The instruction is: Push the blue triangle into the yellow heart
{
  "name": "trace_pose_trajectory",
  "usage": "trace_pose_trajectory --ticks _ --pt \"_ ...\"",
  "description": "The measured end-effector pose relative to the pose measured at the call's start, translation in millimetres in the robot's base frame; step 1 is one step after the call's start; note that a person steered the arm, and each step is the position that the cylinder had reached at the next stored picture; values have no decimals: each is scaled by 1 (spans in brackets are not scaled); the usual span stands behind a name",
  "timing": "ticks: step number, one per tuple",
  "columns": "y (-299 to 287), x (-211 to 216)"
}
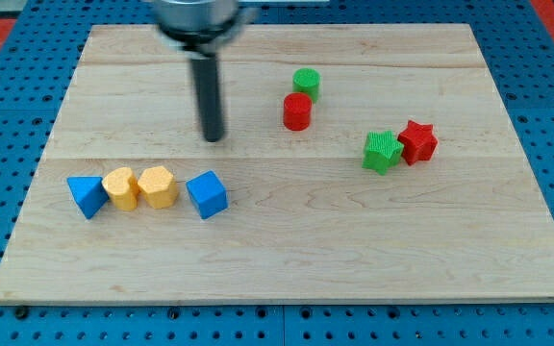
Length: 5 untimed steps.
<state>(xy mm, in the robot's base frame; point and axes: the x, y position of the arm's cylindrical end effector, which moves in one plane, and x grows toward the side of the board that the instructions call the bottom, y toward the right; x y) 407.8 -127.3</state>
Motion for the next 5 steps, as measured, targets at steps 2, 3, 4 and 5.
trace_pose_trajectory --ticks 2,3,4,5 --pt "-134 57" --pt "-120 109" --pt "-58 127" --pt "-45 140"
